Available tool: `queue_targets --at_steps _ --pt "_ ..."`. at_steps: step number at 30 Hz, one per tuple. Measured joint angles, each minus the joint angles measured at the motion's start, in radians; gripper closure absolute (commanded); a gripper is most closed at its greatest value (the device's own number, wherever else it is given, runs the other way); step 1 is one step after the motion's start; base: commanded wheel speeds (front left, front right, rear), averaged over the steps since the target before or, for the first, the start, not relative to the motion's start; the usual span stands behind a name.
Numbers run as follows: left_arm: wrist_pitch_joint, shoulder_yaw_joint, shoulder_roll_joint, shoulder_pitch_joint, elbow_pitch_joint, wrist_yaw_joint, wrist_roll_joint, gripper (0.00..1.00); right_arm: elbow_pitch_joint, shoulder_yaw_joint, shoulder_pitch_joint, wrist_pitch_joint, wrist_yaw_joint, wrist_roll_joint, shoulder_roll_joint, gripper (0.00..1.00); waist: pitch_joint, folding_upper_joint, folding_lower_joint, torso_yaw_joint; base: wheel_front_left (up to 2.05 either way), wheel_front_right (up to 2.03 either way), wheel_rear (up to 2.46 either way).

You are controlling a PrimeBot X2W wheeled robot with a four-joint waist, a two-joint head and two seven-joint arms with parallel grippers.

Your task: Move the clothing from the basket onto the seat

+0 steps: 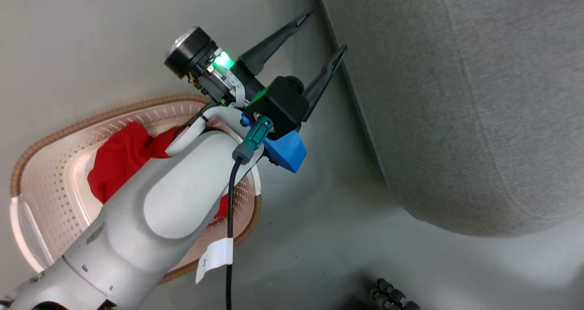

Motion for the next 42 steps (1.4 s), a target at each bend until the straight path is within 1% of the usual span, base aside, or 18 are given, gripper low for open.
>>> queue_targets --at_steps 2,4,8,13,19,25,29,31,32,37,42 --pt "0.009 -0.003 0.008 -0.013 -0.014 0.000 0.004 0.00 0.037 -0.032 -0.001 0.000 0.000 -0.002 -0.031 1.00 0.033 0.0000 0.0000 0.004 0.00 0.00 0.00" --pt "0.017 -0.005 0.015 -0.024 -0.030 -0.001 0.010 0.00 0.076 -0.063 -0.001 0.000 0.000 -0.004 -0.050 1.00 0.063 0.0000 0.0000 0.007 0.00 0.00 0.00" --pt "0.026 -0.008 0.026 -0.038 -0.048 -0.001 0.014 0.00 0.155 -0.088 0.003 0.000 0.000 -0.013 -0.052 1.00 0.111 0.0000 0.0000 0.014 0.00 0.00 0.00" --pt "0.032 -0.012 0.033 -0.048 -0.062 -0.001 0.016 0.00 0.239 -0.092 0.026 0.000 0.000 -0.035 -0.012 1.00 0.143 0.0000 0.0000 0.024 0.00 0.00 0.00" --pt "0.035 -0.014 0.037 -0.053 -0.074 0.005 0.016 0.00 0.326 -0.082 0.047 0.000 0.000 -0.063 0.031 1.00 0.155 0.0000 -0.0001 0.038 0.00 0.00 0.00" --pt "0.030 -0.015 0.038 -0.056 -0.076 0.012 0.010 0.00 0.385 -0.067 0.075 0.000 0.000 -0.069 0.076 1.00 0.153 -0.0001 -0.0001 0.044 0.00 0.00 0.00" --pt "0.023 -0.018 0.038 -0.056 -0.074 0.016 0.007 0.00 0.409 -0.064 0.096 0.000 0.000 -0.070 0.091 1.00 0.142 0.0000 -0.0001 0.044 0.00 0.00 0.00" --pt "0.019 -0.018 0.038 -0.056 -0.070 0.020 0.003 0.00 0.415 -0.059 0.109 0.000 0.000 -0.070 0.099 0.26 0.134 0.0000 -0.0001 0.043 0.00 0.00 0.00" --pt "0.016 -0.018 0.038 -0.056 -0.068 0.020 0.001 0.00 0.413 -0.060 0.114 0.000 0.000 -0.070 0.101 0.00 0.129 0.0000 -0.0001 0.042 0.00 0.00 0.00" --pt "-0.007 -0.023 0.024 -0.052 -0.051 0.022 -0.009 0.00 0.368 -0.075 0.185 0.000 0.000 -0.064 0.120 0.00 0.094 0.0000 -0.0001 0.040 0.00 0.00 0.00" --pt "-0.045 -0.020 0.002 -0.033 -0.023 0.038 -0.030 0.00 0.287 -0.106 0.295 0.000 0.000 -0.068 0.142 0.00 0.038 0.0000 -0.0001 0.044 0.00 0.00 0.00"
